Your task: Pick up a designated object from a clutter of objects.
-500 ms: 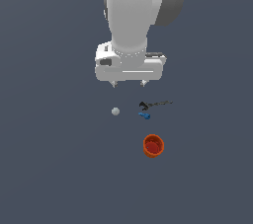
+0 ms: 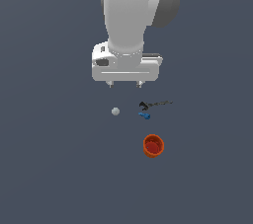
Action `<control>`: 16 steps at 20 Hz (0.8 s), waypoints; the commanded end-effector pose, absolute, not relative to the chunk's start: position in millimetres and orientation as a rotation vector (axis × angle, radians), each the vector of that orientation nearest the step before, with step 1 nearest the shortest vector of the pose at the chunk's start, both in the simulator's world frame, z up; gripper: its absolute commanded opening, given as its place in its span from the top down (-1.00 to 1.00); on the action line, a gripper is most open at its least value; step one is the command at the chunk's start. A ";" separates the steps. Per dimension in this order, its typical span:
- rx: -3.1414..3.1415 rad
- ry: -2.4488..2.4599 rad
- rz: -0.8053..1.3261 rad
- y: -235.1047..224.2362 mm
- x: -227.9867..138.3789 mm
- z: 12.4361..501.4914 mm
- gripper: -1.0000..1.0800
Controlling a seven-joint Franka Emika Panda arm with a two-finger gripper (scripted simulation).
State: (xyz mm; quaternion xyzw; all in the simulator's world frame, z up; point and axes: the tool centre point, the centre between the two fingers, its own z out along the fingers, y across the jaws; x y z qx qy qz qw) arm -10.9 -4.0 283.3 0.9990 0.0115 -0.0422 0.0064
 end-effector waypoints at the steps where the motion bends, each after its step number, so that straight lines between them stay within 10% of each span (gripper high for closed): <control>1: 3.121 0.043 -0.128 -6.5 -10.5 283.2 -0.92; 16: 3.106 0.249 -0.110 8.0 -7.1 244.1 -0.92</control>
